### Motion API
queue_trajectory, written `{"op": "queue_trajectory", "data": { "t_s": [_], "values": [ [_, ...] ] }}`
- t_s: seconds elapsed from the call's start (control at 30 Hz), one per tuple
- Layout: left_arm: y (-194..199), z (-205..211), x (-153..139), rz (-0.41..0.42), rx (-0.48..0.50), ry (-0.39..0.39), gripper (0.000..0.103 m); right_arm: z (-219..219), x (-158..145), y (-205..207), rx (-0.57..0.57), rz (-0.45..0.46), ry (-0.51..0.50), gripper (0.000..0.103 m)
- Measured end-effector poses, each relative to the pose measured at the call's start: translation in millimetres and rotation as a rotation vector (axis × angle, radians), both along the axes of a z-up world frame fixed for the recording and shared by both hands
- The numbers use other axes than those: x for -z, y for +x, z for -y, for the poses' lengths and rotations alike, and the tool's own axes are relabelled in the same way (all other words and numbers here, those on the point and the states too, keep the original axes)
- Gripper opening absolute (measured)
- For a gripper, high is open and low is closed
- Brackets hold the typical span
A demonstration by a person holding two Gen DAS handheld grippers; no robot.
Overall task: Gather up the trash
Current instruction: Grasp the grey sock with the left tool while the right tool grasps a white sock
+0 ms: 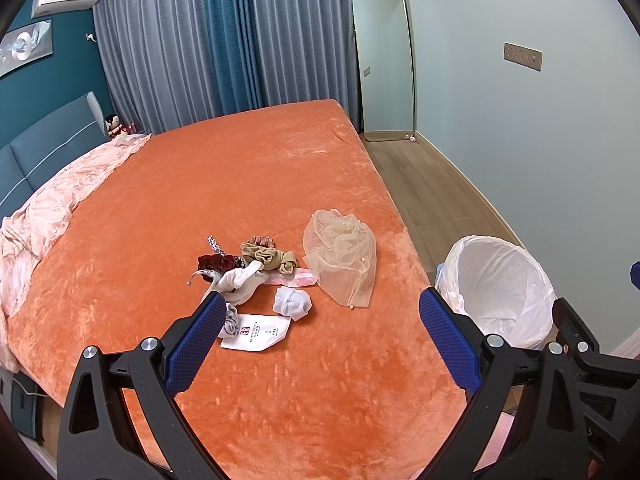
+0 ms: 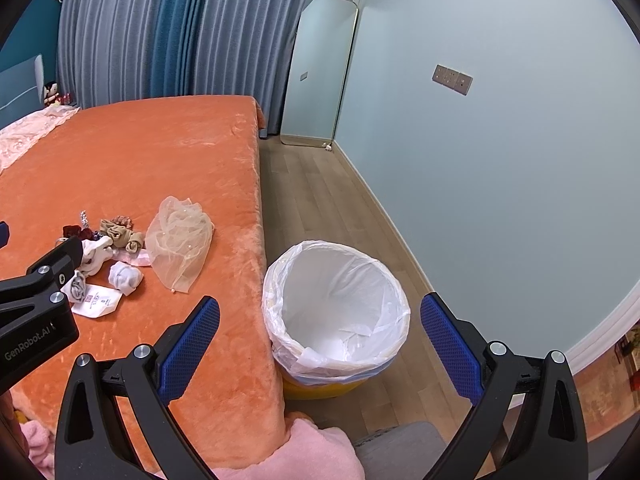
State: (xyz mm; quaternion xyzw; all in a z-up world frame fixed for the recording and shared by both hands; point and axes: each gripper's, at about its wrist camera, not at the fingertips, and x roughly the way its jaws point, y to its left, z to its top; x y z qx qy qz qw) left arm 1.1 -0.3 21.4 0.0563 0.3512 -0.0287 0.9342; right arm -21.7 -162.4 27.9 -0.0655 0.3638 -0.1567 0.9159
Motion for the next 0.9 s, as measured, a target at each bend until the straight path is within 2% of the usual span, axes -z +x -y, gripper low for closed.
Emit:
{"op": "queue_trajectory", "data": {
  "t_s": [0.4, 0.7, 0.9],
  "values": [
    [12.8, -28.9, 18.7, -0.032, -0.028, -0.028, 0.093, -30.8, 10.0, 10.3, -0.041, 0.009, 0.045, 0.096],
    [33.4, -81.2, 48.3, -0.088, -0.098, -0.07, 0.093, -57.5, 34.9, 33.2, -0.065, -0.019, 0.129, 0.096],
    [53.2, -123.0, 69.8, -0.114, -0.139, -0.088, 0.093, -82.9, 52.6, 56.6, -0.101, -0.036, 0.148, 0.096]
  ]
}}
